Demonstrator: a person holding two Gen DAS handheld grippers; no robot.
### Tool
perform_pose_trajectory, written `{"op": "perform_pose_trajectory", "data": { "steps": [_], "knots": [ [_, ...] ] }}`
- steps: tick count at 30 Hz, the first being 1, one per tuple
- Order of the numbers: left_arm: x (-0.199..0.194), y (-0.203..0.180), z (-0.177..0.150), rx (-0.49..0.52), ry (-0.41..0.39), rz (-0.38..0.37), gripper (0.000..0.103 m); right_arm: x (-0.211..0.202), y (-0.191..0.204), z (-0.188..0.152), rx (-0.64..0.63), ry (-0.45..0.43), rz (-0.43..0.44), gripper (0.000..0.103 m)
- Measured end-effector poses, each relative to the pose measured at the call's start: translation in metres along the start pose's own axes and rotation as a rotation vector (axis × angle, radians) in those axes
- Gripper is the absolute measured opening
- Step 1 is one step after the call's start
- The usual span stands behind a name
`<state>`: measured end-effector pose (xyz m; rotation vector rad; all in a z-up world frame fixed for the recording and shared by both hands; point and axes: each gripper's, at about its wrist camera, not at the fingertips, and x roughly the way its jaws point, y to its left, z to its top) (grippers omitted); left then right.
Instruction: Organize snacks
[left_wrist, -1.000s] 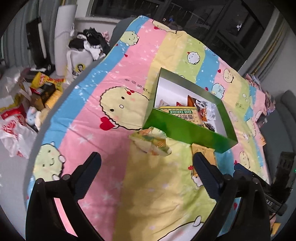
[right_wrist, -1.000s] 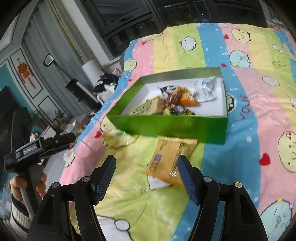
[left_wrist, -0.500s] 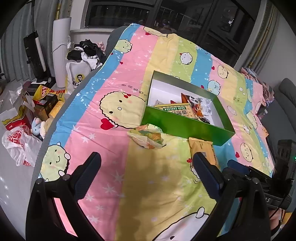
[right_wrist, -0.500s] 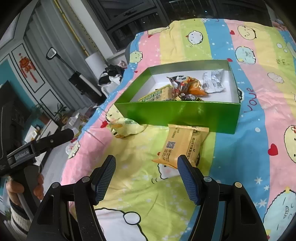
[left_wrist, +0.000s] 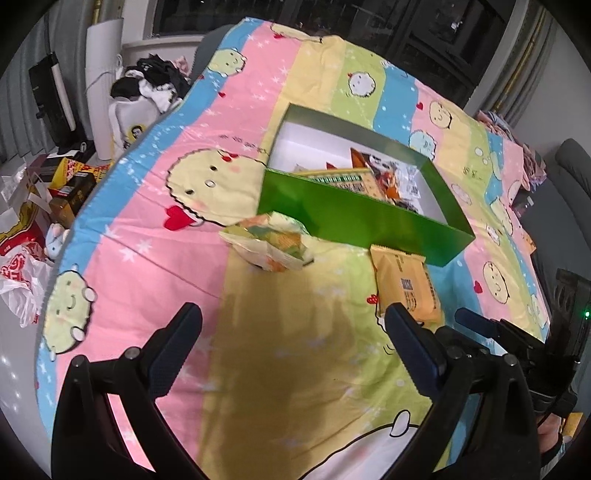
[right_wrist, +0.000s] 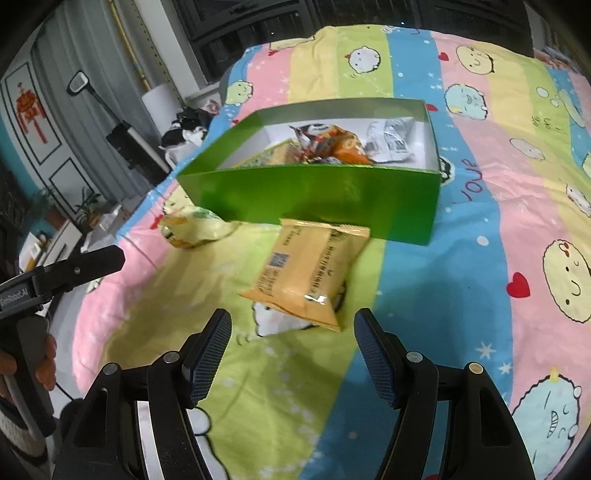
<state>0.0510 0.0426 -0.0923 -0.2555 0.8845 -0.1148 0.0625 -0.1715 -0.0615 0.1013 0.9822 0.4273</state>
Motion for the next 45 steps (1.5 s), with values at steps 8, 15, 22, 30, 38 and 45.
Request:
{"op": "perform_pose_trajectory", "data": {
  "steps": [8,15,22,30,38,45],
  "knots": [
    [0.022,-0.015,-0.004,0.015,0.059,-0.058,0.1,0.013,-0.007,-0.004,-0.007,0.024,0.003,0.07],
    [0.046,-0.042,0.0,0.037,0.106,-0.192,0.099,0.018,-0.009,-0.006,-0.027,0.017,-0.009,0.07],
    [0.073,-0.074,0.004,0.108,0.154,-0.233,0.09,0.023,-0.013,-0.001,-0.057,0.015,-0.006,0.07],
    [0.098,-0.091,0.017,0.134,0.195,-0.27,0.074,0.034,-0.012,0.009,-0.09,0.019,0.026,0.07],
    [0.107,-0.097,0.016,0.15,0.222,-0.281,0.058,0.042,-0.014,0.013,-0.081,0.03,0.088,0.064],
    [0.108,-0.096,0.017,0.149,0.224,-0.272,0.054,0.042,-0.012,0.013,-0.09,0.034,0.092,0.057]
  ]
}}
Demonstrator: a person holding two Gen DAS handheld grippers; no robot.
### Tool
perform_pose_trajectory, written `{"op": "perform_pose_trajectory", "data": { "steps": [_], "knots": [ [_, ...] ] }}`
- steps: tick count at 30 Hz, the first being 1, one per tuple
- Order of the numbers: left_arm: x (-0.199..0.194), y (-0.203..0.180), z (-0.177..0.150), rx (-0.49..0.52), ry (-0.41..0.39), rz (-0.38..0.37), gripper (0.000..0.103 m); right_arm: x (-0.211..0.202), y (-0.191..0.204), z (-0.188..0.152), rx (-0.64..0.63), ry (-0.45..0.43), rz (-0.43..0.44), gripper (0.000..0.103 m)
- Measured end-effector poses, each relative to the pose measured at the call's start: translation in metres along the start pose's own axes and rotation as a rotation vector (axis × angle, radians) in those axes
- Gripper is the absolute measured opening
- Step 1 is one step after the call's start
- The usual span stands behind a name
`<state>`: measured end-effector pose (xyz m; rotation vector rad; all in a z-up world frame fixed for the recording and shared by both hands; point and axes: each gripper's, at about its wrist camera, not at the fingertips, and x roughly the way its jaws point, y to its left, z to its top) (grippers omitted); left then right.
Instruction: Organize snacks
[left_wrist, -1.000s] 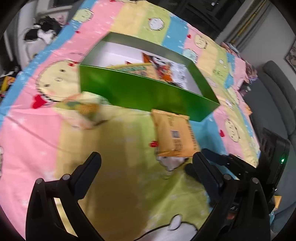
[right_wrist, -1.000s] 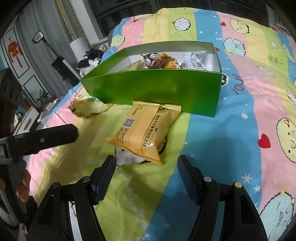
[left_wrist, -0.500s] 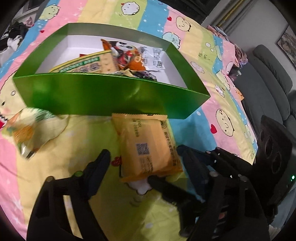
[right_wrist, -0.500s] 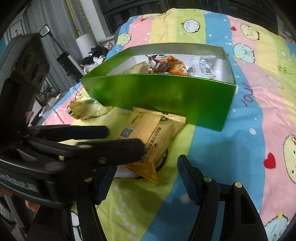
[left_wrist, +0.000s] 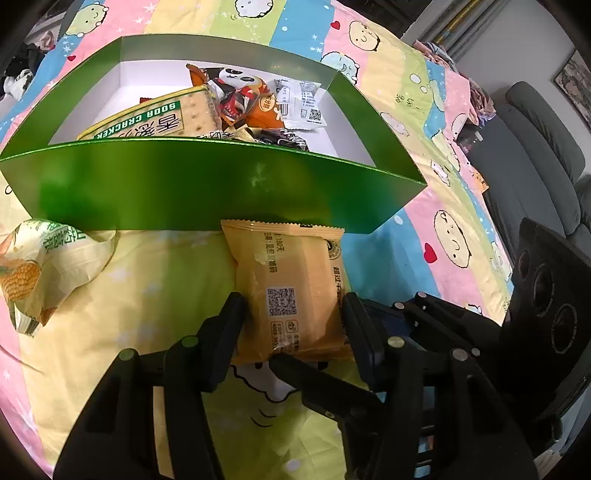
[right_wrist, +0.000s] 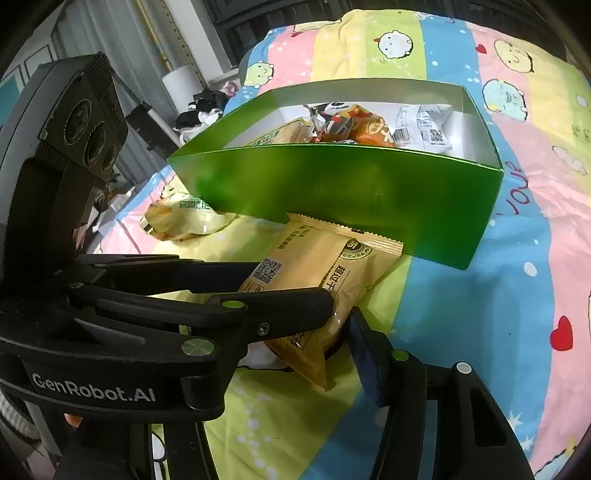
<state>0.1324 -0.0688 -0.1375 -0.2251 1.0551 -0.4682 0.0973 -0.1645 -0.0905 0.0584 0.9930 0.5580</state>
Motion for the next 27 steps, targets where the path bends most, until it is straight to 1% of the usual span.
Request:
{"op": "perform_pose_trajectory", "data": {
  "steps": [4,7,12,17,27],
  "knots": [
    [-0.001,-0.001,-0.001,0.002,-0.008,0.015,0.054,-0.001,-0.001,0.0,0.004,-0.004,-0.002,0.051],
    [-0.003,-0.003,-0.003,0.005,-0.012,0.028,0.054,-0.003,0.0,-0.002,0.008,-0.011,0.002,0.049],
    [-0.011,-0.006,-0.008,0.017,-0.02,0.047,0.054,-0.008,0.005,-0.006,0.013,-0.022,0.007,0.049],
    [-0.026,-0.011,-0.013,0.021,-0.046,0.053,0.054,-0.019,0.018,-0.008,-0.004,-0.042,0.0,0.049],
    [-0.064,-0.028,-0.022,0.05,-0.122,0.068,0.054,-0.05,0.043,-0.005,-0.048,-0.1,-0.006,0.049]
  ]
}}
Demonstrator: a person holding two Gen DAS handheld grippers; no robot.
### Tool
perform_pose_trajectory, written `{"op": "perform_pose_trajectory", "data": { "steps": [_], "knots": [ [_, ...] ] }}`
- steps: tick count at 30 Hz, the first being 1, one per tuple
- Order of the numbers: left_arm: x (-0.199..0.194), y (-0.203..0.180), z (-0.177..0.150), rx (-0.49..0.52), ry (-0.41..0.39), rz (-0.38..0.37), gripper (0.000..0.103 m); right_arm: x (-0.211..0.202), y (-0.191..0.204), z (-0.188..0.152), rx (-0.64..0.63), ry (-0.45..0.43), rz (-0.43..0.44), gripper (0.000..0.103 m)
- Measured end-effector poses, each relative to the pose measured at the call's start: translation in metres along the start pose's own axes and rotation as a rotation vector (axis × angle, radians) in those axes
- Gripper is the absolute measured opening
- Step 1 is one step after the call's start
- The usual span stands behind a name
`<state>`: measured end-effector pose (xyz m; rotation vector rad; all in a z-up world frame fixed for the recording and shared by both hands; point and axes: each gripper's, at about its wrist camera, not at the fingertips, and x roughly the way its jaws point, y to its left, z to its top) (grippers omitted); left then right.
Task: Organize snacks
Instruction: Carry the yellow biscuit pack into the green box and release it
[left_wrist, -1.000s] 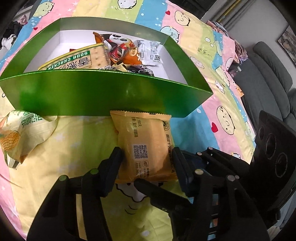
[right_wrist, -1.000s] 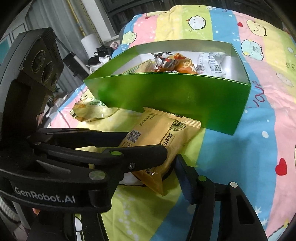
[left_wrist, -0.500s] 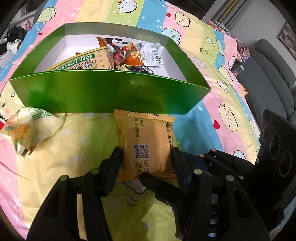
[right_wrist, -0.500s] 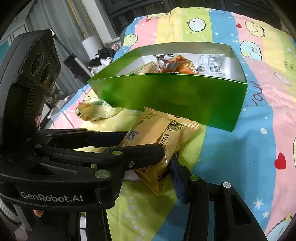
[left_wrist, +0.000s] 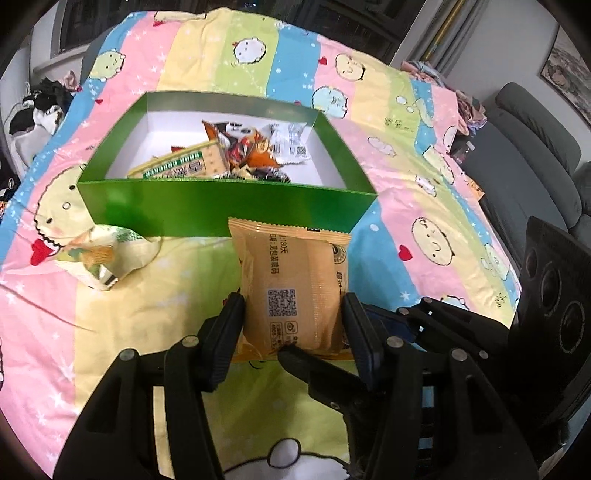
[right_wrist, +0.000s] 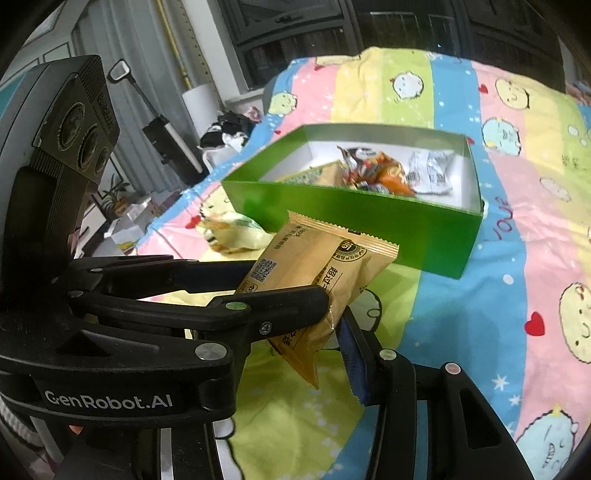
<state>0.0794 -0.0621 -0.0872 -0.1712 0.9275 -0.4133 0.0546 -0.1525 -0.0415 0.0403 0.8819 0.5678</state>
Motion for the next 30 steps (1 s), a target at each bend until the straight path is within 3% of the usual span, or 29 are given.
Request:
{"op": "perform_pose_trajectory", "data": {
  "steps": [19,30],
  "knots": [
    [-0.045,-0.01,0.002,0.019,-0.108,0.003,0.053,-0.031,0.024,0.011,-0.047,-0.092,-0.004,0.048],
    [-0.051,-0.003,0.027,0.037,-0.145,0.004,0.053,-0.031,0.025,0.033,-0.07,-0.144,-0.011,0.048]
  ]
}}
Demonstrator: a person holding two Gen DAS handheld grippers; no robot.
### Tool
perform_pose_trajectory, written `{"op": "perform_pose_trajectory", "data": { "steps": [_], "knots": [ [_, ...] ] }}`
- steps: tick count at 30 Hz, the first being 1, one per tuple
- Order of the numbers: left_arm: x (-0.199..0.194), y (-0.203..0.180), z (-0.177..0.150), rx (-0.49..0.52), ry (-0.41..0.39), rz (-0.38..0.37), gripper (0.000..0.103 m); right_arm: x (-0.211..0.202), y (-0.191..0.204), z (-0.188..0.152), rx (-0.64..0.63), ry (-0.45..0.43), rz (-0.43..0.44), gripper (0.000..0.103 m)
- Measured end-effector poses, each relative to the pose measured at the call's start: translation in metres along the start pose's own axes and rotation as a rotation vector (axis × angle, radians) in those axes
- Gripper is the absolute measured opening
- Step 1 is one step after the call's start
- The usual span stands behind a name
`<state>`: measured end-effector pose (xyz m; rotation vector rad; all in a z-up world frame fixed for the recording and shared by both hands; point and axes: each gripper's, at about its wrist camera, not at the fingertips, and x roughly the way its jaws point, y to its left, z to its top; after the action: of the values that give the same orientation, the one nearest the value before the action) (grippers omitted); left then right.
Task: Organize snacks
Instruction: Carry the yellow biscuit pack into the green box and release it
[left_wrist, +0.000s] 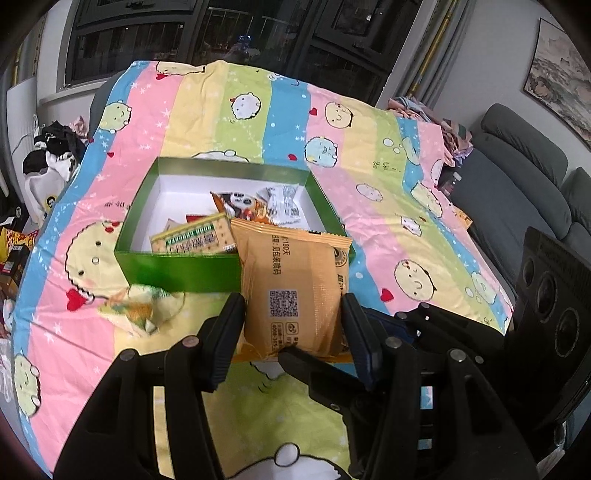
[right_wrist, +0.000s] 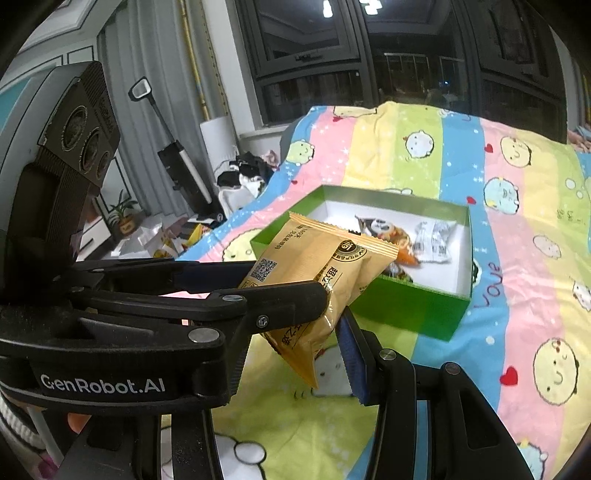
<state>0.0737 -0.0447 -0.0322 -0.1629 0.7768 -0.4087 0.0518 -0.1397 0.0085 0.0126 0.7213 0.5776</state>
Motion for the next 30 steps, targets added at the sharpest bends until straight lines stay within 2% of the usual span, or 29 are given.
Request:
{"op": "perform_pose_trajectory", "data": {
  "steps": [15,19,30],
  "knots": [
    [0.02,0.014,0.099,0.029,-0.064,-0.01,0.053,0.026,-0.037,0.089,-0.01,-0.102,-0.017,0.048],
    [0.035,0.022,0.102,0.022,-0.045,0.005,0.053,0.041,-0.045,0.095,-0.008,-0.089,-0.016,0.048],
    [0.104,0.057,0.088,-0.06,0.1,0.018,0.053,0.107,-0.073,0.07,0.061,0.066,0.004,0.048]
  ]
}}
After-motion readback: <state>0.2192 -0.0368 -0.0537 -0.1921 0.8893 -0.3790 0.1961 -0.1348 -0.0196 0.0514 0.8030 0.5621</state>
